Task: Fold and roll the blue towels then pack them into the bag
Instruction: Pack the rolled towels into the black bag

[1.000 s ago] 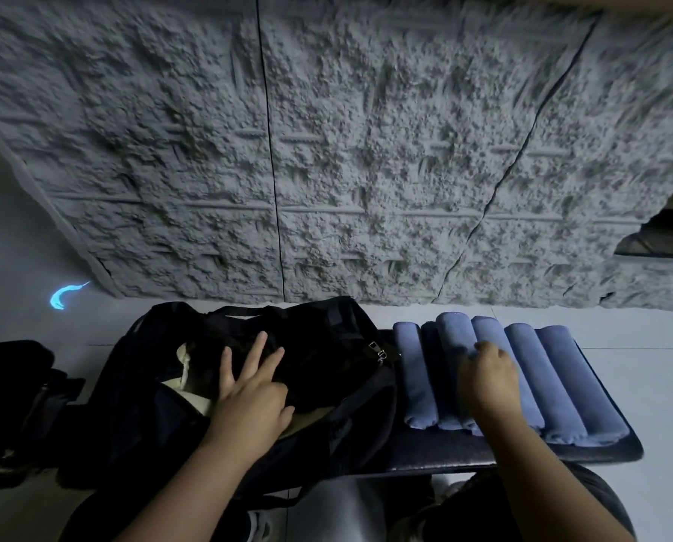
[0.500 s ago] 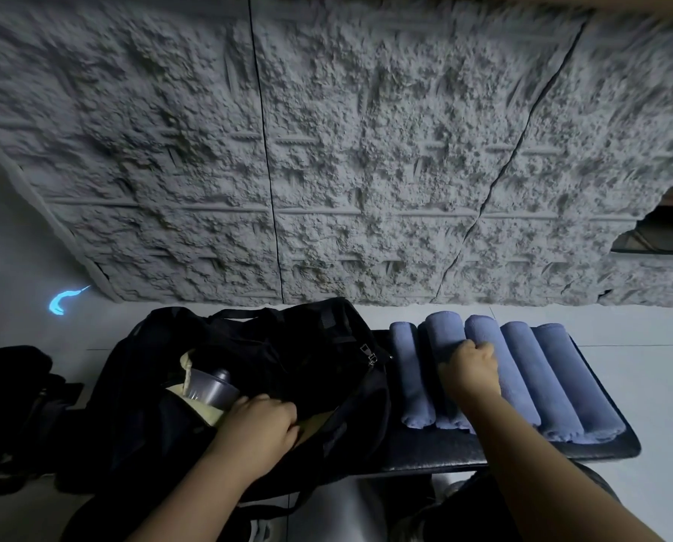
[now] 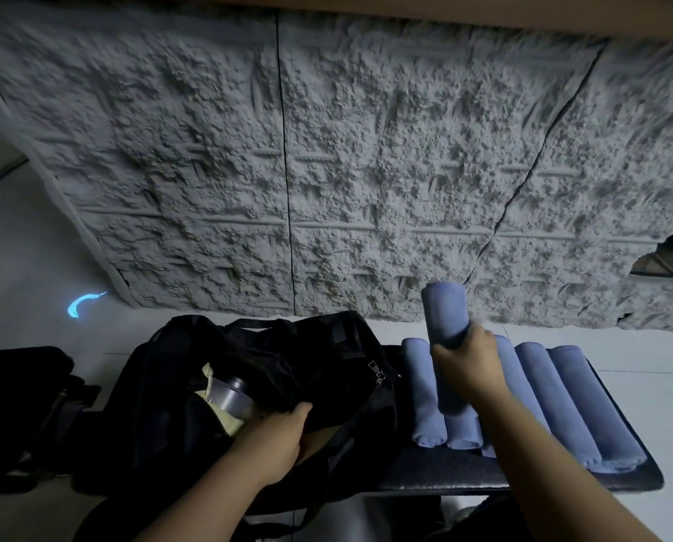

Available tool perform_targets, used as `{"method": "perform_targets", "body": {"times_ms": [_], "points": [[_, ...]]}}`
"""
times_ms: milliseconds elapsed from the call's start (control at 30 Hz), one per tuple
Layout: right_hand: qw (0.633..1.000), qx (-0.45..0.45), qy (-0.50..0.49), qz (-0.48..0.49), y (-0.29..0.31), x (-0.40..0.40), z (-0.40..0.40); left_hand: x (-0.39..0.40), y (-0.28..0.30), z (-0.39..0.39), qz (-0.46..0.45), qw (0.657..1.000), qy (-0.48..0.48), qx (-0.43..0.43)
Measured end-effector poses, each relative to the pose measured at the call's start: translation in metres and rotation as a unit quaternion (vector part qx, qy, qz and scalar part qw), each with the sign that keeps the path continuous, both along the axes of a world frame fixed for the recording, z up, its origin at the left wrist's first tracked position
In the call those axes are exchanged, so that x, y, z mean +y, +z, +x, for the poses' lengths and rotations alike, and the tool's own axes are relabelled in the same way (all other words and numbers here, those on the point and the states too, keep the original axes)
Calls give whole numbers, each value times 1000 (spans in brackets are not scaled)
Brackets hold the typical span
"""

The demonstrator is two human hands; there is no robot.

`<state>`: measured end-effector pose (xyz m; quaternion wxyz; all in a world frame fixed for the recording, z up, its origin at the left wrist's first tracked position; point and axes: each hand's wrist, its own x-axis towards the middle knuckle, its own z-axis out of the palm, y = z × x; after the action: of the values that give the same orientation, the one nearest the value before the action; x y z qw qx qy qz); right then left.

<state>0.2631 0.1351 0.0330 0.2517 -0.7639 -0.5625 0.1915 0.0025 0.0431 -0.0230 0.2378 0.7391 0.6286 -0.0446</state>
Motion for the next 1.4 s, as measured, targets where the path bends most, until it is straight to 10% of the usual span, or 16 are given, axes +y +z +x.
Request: {"method": "perform_targets", "body": {"times_ms": [333, 500, 633, 833, 1033, 1200, 1400], "points": [[900, 407, 154, 32, 63, -21, -61, 36, 41, -9, 34, 908, 185, -373], [882, 409, 233, 1, 50, -40, -88, 46, 73, -5, 58, 810, 229, -537], [891, 327, 316, 0, 35, -44, -100, 37, 74, -6, 77, 819, 172, -542], [862, 334, 382, -14, 14, -44, -104, 38, 48, -17, 164, 931, 48, -323], [879, 268, 393, -18, 7, -43, -99, 37, 44, -18, 151, 941, 73, -295], [914, -245, 313, 76, 2, -34, -88, 39, 49, -27, 160, 965, 24, -208], [944, -282, 160, 58, -3, -26, -72, 52, 46, -29, 92, 996, 1, 15]]}}
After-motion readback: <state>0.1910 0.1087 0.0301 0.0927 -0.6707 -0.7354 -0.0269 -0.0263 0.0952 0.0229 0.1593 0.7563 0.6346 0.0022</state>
